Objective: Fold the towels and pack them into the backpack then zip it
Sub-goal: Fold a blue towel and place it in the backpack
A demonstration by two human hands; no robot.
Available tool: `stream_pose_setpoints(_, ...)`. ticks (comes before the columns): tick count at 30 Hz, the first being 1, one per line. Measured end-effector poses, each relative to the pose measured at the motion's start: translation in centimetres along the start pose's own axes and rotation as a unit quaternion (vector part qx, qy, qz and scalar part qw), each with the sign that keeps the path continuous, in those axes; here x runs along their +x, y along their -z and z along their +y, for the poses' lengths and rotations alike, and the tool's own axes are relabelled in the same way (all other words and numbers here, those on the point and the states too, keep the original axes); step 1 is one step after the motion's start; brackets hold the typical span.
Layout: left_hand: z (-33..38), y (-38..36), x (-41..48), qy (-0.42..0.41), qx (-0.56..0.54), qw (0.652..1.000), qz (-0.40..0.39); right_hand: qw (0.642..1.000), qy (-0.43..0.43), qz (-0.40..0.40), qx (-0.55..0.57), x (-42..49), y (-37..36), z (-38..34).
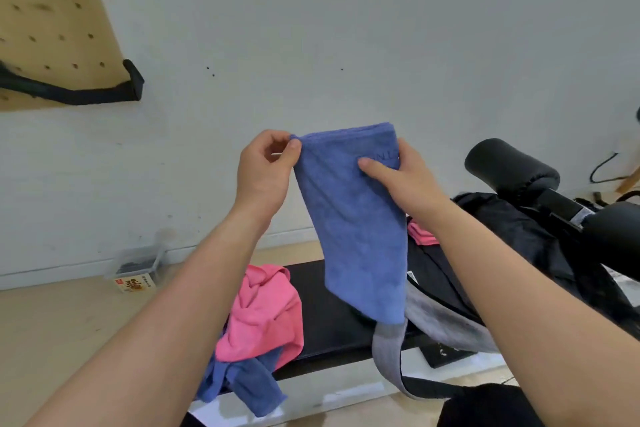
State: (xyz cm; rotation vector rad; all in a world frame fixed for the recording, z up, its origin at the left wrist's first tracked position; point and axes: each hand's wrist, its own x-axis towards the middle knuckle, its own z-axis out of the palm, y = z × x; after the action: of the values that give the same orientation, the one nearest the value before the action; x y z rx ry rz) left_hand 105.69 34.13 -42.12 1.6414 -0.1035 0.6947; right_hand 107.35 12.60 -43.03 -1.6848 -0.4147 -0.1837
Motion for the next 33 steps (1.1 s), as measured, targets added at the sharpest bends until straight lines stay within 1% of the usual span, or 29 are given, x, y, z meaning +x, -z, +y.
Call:
stream_pose_setpoints(2,0.2,-0.4,0.2,0.023,0.013,1.0,0.004,0.998,0.002,-0.022,-0.055,0.0,-0.4,-0.4)
stream_pose_setpoints(3,0.1,-0.6,0.2,0.038,0.031,0.999,0.01,0.998,0.001,-0.012,-0.061,0.0,-0.4,-0.5)
stream_pose_setpoints(6,-0.9,-0.8,-0.8,0.069,0.084,0.994,0.029,0.999,-0.02,0.033,-0.017,-0.2,-0.5,-0.3)
stream_pose_setpoints(7,-1.5,-0.7,-1.1,0.079,0.085,0.993,0.028,0.999,-0.03,0.032,-0.009,-0.3,-0.5,-0.2)
stream_pose_setpoints(10,-3.1,-0.3,-2.0,0.099,0.072,0.992,0.002,0.998,-0.057,-0.004,0.003,-0.6,-0.7,0.4)
stream_pose_setpoints(13,-3.6,0.4,-2.7,0.091,0.066,0.993,-0.044,0.997,-0.068,-0.027,-0.007,-0.7,-0.3,1.0)
stream_pose_setpoints(15,-4.0,1.1,-3.0,0.082,0.082,0.99,-0.084,0.996,-0.07,-0.045,-0.02,-0.5,0.0,1.4)
stream_pose_setpoints(18,-4.5,2.1,-3.0,0.072,0.112,0.984,-0.12,0.993,-0.085,-0.067,-0.04,-0.6,0.3,1.7)
stream_pose_setpoints(21,-4.5,2.7,-2.9,0.066,0.128,0.98,-0.137,0.987,-0.109,-0.099,-0.068,-0.9,-0.1,1.9)
stream_pose_setpoints(24,-4.2,3.0,-3.0,0.06,0.142,0.978,-0.139,0.985,-0.122,-0.099,-0.071,-0.9,-0.6,2.2)
stream_pose_setpoints(28,-5.3,3.3,-2.6,0.075,0.177,0.971,-0.143,0.984,-0.129,-0.099,-0.079,-0.4,-1.2,3.5)
stream_pose_setpoints(31,-8.0,3.1,-1.9,0.077,0.231,0.96,-0.138,0.977,-0.114,-0.092,-0.155,0.8,-2.1,6.1)
stream_pose_setpoints(33,-10.5,2.7,-1.5,0.067,0.301,0.942,-0.136,0.967,-0.082,-0.088,-0.226,1.8,-2.8,8.6)
